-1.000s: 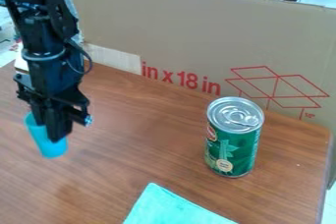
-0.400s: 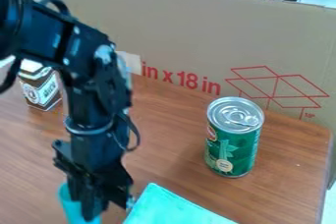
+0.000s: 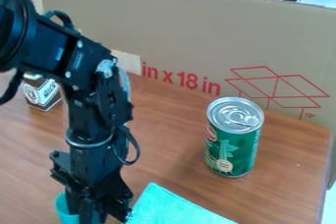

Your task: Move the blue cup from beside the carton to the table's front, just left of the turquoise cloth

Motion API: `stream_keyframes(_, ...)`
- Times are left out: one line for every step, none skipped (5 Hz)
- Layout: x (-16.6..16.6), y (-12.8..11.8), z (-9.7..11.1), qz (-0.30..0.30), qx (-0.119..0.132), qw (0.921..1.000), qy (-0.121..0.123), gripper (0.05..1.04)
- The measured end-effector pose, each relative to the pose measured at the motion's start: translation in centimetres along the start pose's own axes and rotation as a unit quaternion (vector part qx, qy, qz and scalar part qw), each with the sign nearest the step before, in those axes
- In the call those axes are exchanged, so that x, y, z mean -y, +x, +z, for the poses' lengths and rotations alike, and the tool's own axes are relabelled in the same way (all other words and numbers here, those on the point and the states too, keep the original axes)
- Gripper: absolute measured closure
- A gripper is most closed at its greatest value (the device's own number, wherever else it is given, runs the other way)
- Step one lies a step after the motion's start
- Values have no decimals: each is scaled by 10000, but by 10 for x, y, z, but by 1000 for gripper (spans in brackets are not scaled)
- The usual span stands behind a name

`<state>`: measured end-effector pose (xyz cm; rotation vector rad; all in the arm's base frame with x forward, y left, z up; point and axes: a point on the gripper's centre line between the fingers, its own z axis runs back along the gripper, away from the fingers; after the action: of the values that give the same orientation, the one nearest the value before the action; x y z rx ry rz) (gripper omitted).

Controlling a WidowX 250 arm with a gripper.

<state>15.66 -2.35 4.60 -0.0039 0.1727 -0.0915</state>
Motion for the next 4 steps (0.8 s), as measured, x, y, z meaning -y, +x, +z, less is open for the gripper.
stream_keyframes(-1,-3,-1,-30,-7,10000,-2,955)
stream_keyframes(0,-7,-1,35,76,10000,-38,745)
stream_keyframes(3,-9,21,49,664,9977,-124,443)
stream_keyframes(1,-17,42,274,923,9953,-94,145)
